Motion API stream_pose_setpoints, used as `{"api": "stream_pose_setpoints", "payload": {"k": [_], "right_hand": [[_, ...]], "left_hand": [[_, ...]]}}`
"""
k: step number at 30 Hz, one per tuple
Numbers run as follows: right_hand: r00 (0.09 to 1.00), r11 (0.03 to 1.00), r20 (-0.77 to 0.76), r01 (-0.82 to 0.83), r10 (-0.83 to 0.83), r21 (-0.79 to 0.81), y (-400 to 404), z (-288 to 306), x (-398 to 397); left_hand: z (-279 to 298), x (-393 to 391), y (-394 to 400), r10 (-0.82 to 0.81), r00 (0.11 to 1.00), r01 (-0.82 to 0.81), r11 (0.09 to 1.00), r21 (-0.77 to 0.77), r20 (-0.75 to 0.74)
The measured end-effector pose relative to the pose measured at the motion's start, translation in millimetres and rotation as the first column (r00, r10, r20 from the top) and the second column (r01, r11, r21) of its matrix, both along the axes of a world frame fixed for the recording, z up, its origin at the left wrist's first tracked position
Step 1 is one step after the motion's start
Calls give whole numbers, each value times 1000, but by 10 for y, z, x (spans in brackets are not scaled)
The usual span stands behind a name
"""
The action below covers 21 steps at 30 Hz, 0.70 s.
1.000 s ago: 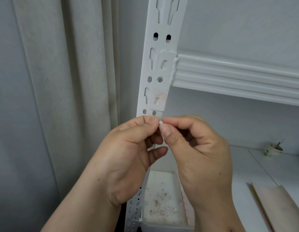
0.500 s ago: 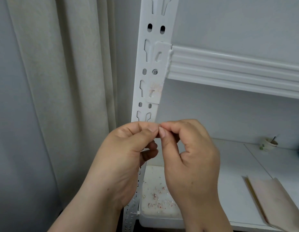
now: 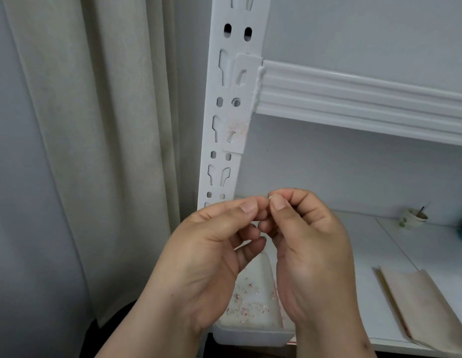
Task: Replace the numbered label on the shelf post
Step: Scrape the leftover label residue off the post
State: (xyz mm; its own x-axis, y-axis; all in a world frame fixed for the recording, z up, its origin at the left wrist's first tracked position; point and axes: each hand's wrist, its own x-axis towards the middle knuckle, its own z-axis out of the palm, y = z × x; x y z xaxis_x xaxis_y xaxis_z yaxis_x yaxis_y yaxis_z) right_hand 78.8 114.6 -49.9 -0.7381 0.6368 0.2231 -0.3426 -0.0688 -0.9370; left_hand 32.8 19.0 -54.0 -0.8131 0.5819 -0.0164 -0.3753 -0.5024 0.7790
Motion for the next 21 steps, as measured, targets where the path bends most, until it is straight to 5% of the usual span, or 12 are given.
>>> {"api": "stream_pose_setpoints", "payload": {"k": [7, 21], "right_hand": [[1000, 997, -13, 25, -26, -67, 101, -99, -38], [943, 998, 331, 51, -39, -29, 454, -716, -167]], "left_hand": [[-70, -14, 69, 20, 998, -19, 1000, -19, 63], [-680, -101, 340, 92, 990, -55, 950, -306, 108]]}}
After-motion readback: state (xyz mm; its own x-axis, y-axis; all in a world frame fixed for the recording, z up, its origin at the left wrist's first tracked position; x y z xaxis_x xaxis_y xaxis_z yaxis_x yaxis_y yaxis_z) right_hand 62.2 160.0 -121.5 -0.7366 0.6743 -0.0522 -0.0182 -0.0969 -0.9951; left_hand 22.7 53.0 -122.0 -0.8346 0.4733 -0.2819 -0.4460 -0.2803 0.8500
